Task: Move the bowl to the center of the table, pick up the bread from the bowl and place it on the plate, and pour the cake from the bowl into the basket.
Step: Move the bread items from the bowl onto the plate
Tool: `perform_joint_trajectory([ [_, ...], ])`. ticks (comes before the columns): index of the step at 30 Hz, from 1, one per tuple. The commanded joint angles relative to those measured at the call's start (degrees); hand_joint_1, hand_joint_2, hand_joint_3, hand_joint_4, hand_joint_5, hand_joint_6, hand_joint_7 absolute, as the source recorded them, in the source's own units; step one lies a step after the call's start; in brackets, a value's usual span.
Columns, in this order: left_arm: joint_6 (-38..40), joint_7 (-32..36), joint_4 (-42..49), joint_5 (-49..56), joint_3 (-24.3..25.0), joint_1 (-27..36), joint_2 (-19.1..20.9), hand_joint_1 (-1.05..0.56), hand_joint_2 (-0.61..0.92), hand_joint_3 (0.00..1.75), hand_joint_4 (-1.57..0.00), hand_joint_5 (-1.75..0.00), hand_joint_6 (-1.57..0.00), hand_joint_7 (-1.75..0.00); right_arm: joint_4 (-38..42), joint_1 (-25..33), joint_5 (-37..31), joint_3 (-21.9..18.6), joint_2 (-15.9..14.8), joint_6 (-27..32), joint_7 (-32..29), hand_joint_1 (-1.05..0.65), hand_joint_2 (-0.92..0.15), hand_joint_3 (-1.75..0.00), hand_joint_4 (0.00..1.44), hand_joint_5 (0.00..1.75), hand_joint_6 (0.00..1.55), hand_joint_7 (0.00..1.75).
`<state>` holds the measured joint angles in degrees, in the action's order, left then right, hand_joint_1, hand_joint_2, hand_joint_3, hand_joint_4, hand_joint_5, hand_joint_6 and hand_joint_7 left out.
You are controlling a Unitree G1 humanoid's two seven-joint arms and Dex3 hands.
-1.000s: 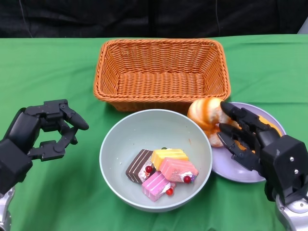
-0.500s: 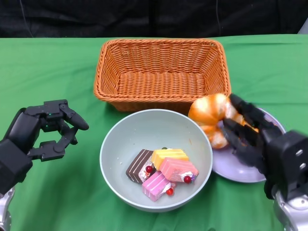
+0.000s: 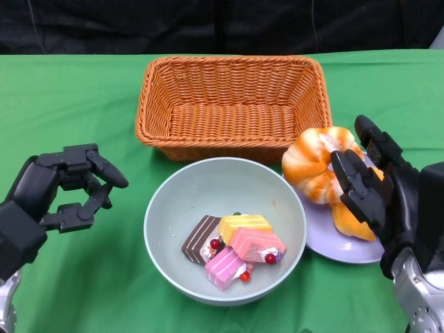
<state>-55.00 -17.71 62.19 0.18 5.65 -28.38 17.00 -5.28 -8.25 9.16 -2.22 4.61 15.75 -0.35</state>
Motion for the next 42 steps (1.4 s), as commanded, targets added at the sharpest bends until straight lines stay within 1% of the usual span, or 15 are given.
perform_joint_trajectory([
  [1, 0.1, -0.5, 0.0, -0.3, 0.2, 0.9, 0.9, 0.06, 0.64, 0.88, -0.85, -1.3, -0.86, -1.03, -6.5, 1.7, 1.4, 0.0, 1.0, 4.4, -1.5, -0.51, -0.92, -0.38, 0.03, 0.0, 0.07, 0.01],
  [4, -0.1, -0.2, 0.1, -0.1, 0.2, 0.8, 1.0, 0.05, 0.64, 0.87, -0.85, -1.31, -0.86, -1.03, -10.0, 2.4, 1.6, 0.4, 1.4, 7.4, -2.2, -0.51, -0.92, -0.37, 0.05, 0.02, 0.09, 0.02],
  [8, -0.1, -0.6, -0.1, -0.3, 0.1, 0.9, 0.9, 0.05, 0.65, 0.88, -0.85, -1.31, -0.86, -1.03, -14.8, 3.1, 3.7, 0.2, 1.7, 11.6, -2.0, -0.52, -0.92, -0.34, 0.06, 0.02, 0.11, 0.02],
  [15, -0.1, -0.6, -0.2, -0.3, 0.1, 0.9, 0.9, 0.05, 0.65, 0.88, -0.85, -1.31, -0.86, -1.03, -15.7, 3.1, 3.9, 0.1, 1.7, 13.0, -2.2, -0.52, -0.92, -0.34, 0.07, 0.02, 0.11, 0.02],
  [19, -0.1, -0.5, -0.2, -0.2, 0.1, 0.9, 1.0, 0.05, 0.65, 0.88, -0.84, -1.3, -0.86, -1.03, -23.1, 5.2, 9.5, -0.5, 1.7, 19.0, -0.7, -0.5, -0.92, -0.37, 0.15, 0.06, 0.17, 0.05],
  [25, 0.0, -0.2, -0.3, 0.0, 0.1, 0.9, 1.0, 0.04, 0.64, 0.88, -0.86, -1.31, -0.86, -1.02, -28.0, 6.2, 14.4, -2.3, 0.8, 24.9, -1.1, -0.51, -0.92, -0.36, 0.2, 0.08, 0.25, 0.07],
  [28, 0.3, -0.4, -0.3, -0.1, 0.1, 0.8, 1.1, 0.05, 0.65, 0.87, -0.86, -1.32, -0.86, -1.02, -30.3, 6.8, 15.6, -3.0, 0.6, 27.3, -1.8, -0.5, -0.92, -0.33, 0.24, 0.1, 0.28, 0.08],
  [32, 0.6, -0.4, -0.3, -0.1, 0.1, 0.7, 1.1, 0.05, 0.65, 0.86, -0.86, -1.31, -0.87, -1.02, -31.5, 7.2, 15.4, -2.8, -0.1, 28.1, -2.1, -0.5, -0.92, -0.33, 0.26, 0.1, 0.31, 0.08],
  [34, 0.6, -0.4, -0.3, -0.2, 0.1, 0.7, 1.1, 0.06, 0.65, 0.86, -0.86, -1.31, -0.87, -1.01, -31.7, 7.5, 14.1, -1.9, -1.3, 27.4, -1.7, -0.5, -0.92, -0.36, 0.27, 0.1, 0.32, 0.07],
  [37, 0.1, 0.1, -0.3, 0.3, 0.0, 0.7, 1.2, 0.06, 0.64, 0.87, -0.86, -1.31, -0.87, -1.01, -31.7, 7.7, 9.4, 0.9, -4.6, 25.4, -1.4, -0.48, -0.92, -0.38, 0.31, 0.11, 0.32, 0.06],
  [38, 0.2, 0.1, -0.3, 0.3, 0.0, 0.7, 1.2, 0.06, 0.64, 0.87, -0.86, -1.31, -0.87, -1.01, -30.7, 7.7, 2.9, 4.5, -8.1, 22.5, -2.4, -0.47, -0.92, -0.38, 0.32, 0.12, 0.32, 0.06],
  [40, 0.2, -0.1, -0.2, 0.1, 0.1, 0.7, 1.1, 0.06, 0.64, 0.87, -0.85, -1.3, -0.87, -1.02, -27.8, 7.6, -11.3, 11.6, -15.2, 15.8, -4.7, -0.6, -0.92, -0.27, 0.37, 0.13, 0.38, 0.06],
  [41, 0.2, -0.3, -0.2, -0.1, 0.1, 0.8, 1.1, 0.06, 0.65, 0.87, -0.85, -1.3, -0.87, -1.02, -26.3, 7.7, -16.4, 14.0, -17.5, 13.2, -5.6, -0.63, -0.92, -0.24, 0.38, 0.12, 0.38, 0.06],
  [42, 0.2, -0.5, -0.3, -0.2, 0.1, 0.8, 1.0, 0.06, 0.65, 0.87, -0.85, -1.3, -0.86, -1.02, -25.1, 7.8, -19.7, 15.2, -18.5, 11.3, -6.2, -0.64, -0.92, -0.2, 0.38, 0.12, 0.38, 0.05],
])
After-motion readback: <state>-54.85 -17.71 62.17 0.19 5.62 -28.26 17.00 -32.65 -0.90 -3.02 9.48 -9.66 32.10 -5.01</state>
